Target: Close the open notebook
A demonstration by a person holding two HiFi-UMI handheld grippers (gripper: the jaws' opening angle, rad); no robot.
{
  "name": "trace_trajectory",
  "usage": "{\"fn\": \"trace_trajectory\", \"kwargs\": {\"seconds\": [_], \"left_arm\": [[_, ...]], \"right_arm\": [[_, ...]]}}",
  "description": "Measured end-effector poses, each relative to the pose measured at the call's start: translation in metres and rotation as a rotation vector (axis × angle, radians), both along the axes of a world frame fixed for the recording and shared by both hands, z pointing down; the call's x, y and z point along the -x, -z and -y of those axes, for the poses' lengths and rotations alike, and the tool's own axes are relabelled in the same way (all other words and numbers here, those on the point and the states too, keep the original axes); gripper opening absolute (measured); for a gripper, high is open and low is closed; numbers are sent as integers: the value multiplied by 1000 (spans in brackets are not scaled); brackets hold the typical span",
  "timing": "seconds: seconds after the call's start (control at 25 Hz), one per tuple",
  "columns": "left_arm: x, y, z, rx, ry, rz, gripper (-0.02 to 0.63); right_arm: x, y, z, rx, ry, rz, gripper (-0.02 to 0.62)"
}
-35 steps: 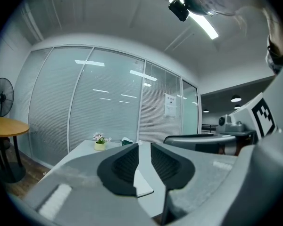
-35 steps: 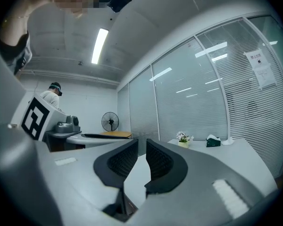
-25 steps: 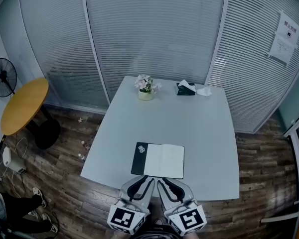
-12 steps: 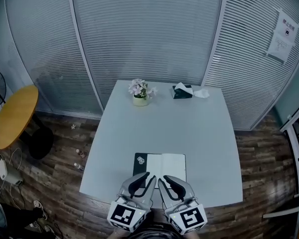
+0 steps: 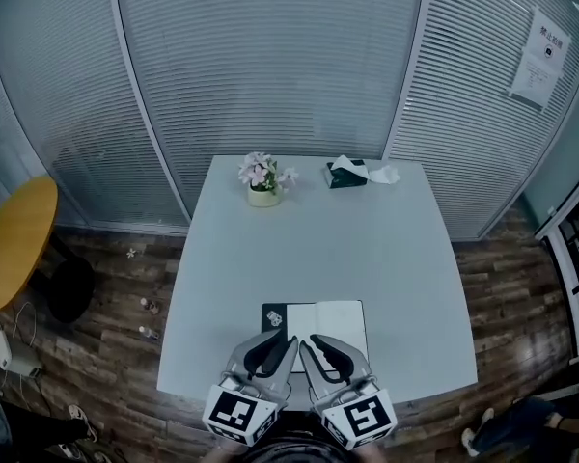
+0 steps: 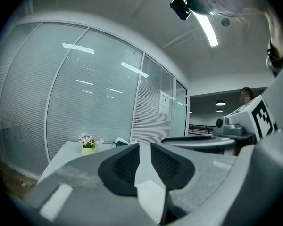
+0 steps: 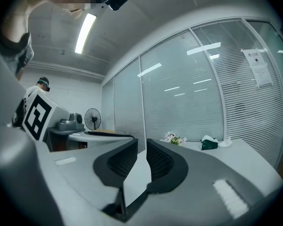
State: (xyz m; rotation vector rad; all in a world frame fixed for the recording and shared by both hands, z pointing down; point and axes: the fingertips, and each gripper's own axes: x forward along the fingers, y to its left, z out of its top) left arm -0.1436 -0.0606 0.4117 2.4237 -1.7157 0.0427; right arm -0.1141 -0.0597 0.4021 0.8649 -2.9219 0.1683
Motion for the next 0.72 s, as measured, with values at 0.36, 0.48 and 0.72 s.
{"fn": "trace_trajectory", "kwargs": {"seconds": [0.36,0.48,0.72], "left_arm": [[17,-12,0,22,3,-16,77],[21,-14,0,28,13,-19,77],[27,-29,2,58,33,-30,77]], "right_arm": [[4,-11,3,14,-41,-27,61],[7,-14,3,21,-38,-33,61],[13,-22,7,35,-14,-55,61]]}}
